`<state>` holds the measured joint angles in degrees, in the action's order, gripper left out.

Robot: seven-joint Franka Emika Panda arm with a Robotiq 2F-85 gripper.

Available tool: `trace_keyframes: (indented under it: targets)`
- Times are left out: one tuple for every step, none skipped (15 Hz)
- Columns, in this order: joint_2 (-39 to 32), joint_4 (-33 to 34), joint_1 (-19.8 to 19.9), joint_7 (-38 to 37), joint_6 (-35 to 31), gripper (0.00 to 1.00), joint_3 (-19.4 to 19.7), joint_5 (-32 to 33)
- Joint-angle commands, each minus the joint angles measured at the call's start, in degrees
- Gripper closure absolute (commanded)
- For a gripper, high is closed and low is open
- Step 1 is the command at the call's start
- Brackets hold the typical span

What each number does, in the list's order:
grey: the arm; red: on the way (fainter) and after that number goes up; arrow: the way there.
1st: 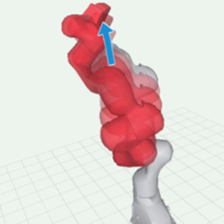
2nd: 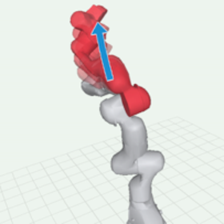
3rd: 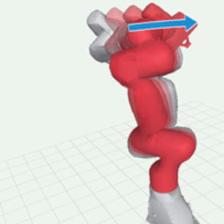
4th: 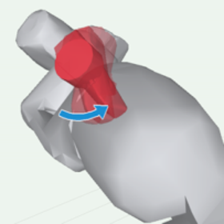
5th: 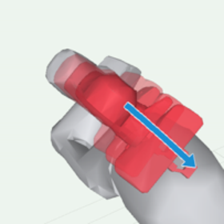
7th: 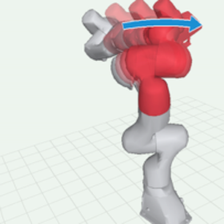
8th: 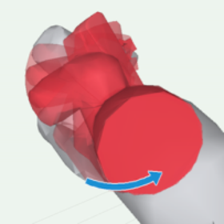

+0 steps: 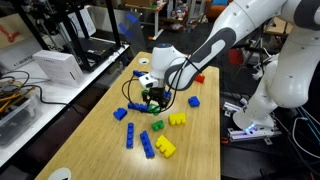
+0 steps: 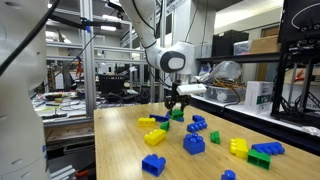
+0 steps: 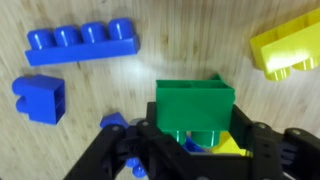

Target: Pick up the green block from the table and put it on the blue block

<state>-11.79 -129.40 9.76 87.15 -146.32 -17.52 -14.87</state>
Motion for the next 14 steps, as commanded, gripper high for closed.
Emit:
trace_keyframes:
  targets:
    - [5.28,1.88,8.51,15.39,8.85,0.55,-6.03,-13.23]
    - [6.94,2.24,9.47,19.62,12.08,0.55,-5.32,-16.92]
    - [8.96,2.14,4.34,23.89,15.12,0.55,1.97,-20.96]
    - [10.4,2.26,4.18,26.59,18.43,0.55,4.25,-23.03]
    - [11.61,2.18,3.38,28.74,21.3,0.55,7.16,-24.13]
    - [12.96,1.93,3.02,31.17,24.42,0.55,10.11,-24.99]
    - [13.85,1.73,2.58,32.72,26.63,0.55,12.62,-25.2]
    - [14.78,1.65,2.38,34.31,29.36,0.55,15.04,-25.26]
    - [15.5,1.5,2.24,35.72,31.43,0.55,17.2,-25.22]
    - [16.51,1.03,2.28,36.81,33.56,0.55,19.17,-25.19]
    - [16.92,0.98,2.25,38.12,35.38,0.55,20.9,-25.09]
    - [16.93,1.02,2.4,39.99,37.35,0.55,22.59,-25.32]
    - [16.86,1.29,2.46,41.17,39.17,0.55,23.99,-25.3]
    - [16.15,1.64,2.73,43.2,41.09,0.55,25.5,-25.69]
